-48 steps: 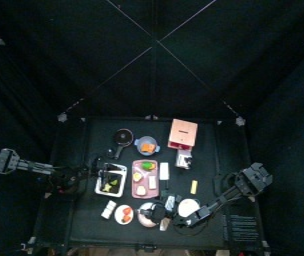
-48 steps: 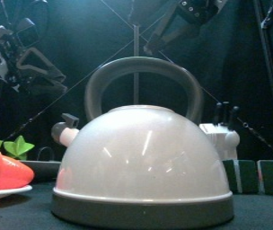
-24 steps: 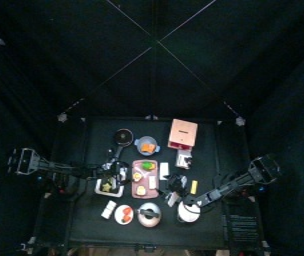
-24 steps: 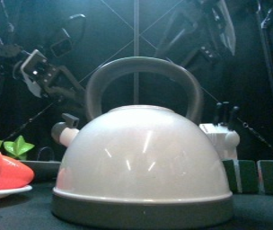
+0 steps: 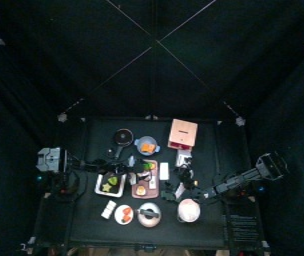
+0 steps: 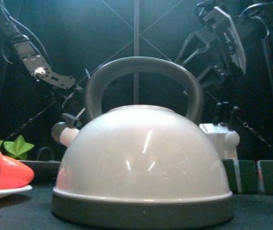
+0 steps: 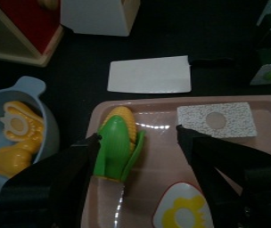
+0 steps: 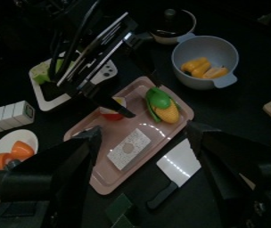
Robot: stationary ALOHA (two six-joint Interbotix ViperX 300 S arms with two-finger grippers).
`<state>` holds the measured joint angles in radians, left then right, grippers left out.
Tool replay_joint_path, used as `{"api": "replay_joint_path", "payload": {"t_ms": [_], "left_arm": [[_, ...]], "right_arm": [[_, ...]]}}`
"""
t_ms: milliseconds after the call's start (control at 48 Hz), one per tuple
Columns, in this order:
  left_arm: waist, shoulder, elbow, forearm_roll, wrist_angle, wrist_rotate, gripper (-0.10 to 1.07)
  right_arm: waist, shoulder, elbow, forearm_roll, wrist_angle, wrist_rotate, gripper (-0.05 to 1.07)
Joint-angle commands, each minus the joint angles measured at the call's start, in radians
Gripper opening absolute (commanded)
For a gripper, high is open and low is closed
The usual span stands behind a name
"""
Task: Grab corn
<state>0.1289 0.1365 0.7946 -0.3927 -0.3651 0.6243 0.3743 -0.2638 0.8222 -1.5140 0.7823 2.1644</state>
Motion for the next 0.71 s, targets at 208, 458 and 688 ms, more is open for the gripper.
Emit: {"api": "replay_joint_path", "payload": {"t_ms": [208,458,688], "left_arm": [[-0.017,0.04,-0.067,-0.187,-0.018,0.285,1.01],[-0.021,0.08,-0.078,-0.281,-0.018,0.4,1.01],[-0.009,0.095,-0.083,-0.284,-0.018,0.407,0.97]], "right_arm": [[-0.008,-0.003,-0.012,-0.006,0.002,-0.002,1.04],[-0.006,0.006,-0.014,-0.003,0.003,-0.002,1.04],[-0.009,0.014,-0.018,0.003,0.003,-0.002,1.04]]}}
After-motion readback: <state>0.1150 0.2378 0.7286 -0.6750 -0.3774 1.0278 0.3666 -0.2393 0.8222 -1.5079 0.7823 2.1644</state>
